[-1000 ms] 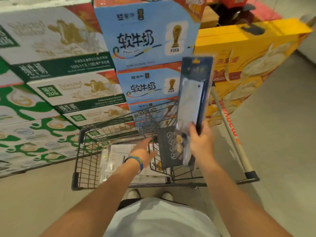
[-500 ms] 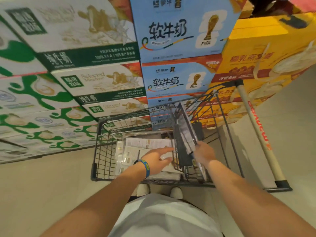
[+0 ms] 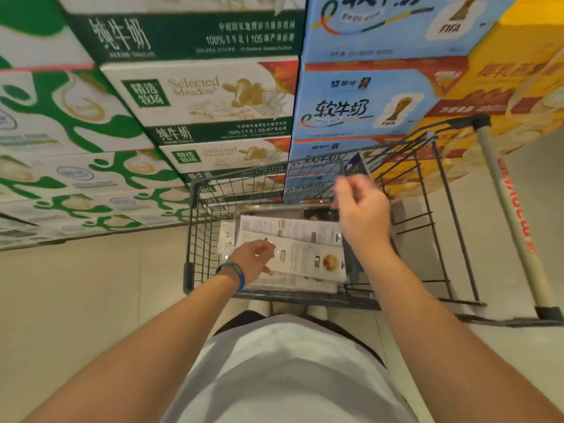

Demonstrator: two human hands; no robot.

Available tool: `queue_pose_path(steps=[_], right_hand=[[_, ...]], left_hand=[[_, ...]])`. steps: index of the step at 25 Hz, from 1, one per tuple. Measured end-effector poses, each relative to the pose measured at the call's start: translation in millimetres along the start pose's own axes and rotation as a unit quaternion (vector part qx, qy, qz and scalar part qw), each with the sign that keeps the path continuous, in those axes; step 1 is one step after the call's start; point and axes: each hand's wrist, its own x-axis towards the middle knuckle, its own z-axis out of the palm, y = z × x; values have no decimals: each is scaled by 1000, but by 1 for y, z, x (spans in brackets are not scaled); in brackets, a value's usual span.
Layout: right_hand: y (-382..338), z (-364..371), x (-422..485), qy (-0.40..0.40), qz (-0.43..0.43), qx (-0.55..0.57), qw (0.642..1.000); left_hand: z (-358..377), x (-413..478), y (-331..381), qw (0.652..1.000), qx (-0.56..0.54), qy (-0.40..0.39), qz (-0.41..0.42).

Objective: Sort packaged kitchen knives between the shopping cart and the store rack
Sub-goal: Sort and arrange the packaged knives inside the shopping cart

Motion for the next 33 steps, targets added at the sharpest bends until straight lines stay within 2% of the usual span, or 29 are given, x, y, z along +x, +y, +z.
queue_pose_path(steps=[2,4,7,10,12,15,17,19,21,24,27,29,30,32,33], right_hand=[[-3,38,-13,-116,-8,-46,992],[18,74,-27,-230,38,-78,969],[71,110,-40,-298,103,-101,944],[124,138,-38,-321,166,-147,921],[162,153,-34,-337,189,-215,897],[211,163,-35,-362,240,-301,849],[230,161,-44,-381,249,-335,825],[243,156,-50,-365,243,-356,825],[248,153,-52,-349,249,-361,829],[242,153,-52,-367,264,-309,837],[228,149,-47,-373,269,-285,841],[219,143,-45,-376,280,-293,834],[213,141,-44,-376,290,-286,832],[198,141,-45,-334,351,-220,847],[191,141,-45,-304,386,-180,852]], left_hand=[[-6,8,-12,998,-60,-5,-35],[-11,18,-29,992,-98,18,-83],[-13,35,-58,983,-97,44,-151],[-3,59,-85,984,-5,23,-175],[8,78,-105,982,132,34,-128],[32,125,-125,935,354,6,-21],[48,154,-127,877,479,-39,23],[58,178,-131,814,574,-80,35],[59,193,-138,789,608,-82,31],[53,191,-135,800,593,-90,14],[21,187,-116,838,532,-118,26],[-16,180,-95,868,489,-81,38],[-35,174,-84,864,498,-56,52],[-70,155,-61,861,505,4,65],[-82,144,-55,877,477,30,51]])
